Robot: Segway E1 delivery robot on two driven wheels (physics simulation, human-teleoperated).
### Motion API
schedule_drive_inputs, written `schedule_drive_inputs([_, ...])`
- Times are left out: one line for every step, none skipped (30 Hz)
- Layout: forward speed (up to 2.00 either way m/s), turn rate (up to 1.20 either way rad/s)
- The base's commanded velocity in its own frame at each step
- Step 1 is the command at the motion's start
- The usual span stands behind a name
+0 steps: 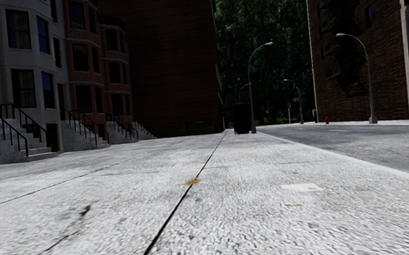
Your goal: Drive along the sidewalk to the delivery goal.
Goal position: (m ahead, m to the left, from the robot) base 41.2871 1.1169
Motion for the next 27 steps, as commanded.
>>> schedule_drive_inputs([2.0, 0.0])
schedule_drive_inputs([2.0, 0.0])
schedule_drive_inputs([2.0, 0.0])
schedule_drive_inputs([2.0, 0.0])
schedule_drive_inputs([2.0, 0.0])
schedule_drive_inputs([2.0, 0.0])
schedule_drive_inputs([2.0, 0.0])
schedule_drive_inputs([2.0, 0.0])
schedule_drive_inputs([2.0, 0.0])
schedule_drive_inputs([2.0, 0.0])
schedule_drive_inputs([2.0, 0.0])
schedule_drive_inputs([2.0, 0.0])
schedule_drive_inputs([2.0, 0.0])
schedule_drive_inputs([2.0, 0.05])
schedule_drive_inputs([2.0, 0.54])
schedule_drive_inputs([2.0, 1.01])
schedule_drive_inputs([2.0, 1.12])
schedule_drive_inputs([2.0, 1.12])
schedule_drive_inputs([2.0, 1.15])
schedule_drive_inputs([2.0, 0.73])
schedule_drive_inputs([2.0, 0.29])
schedule_drive_inputs([2.0, 0.18])
schedule_drive_inputs([2.0, 0.09])
schedule_drive_inputs([2.0, 0.01])
schedule_drive_inputs([2.0, 0.0])
schedule_drive_inputs([2.0, 0.0])
schedule_drive_inputs([2.0, 0.0])
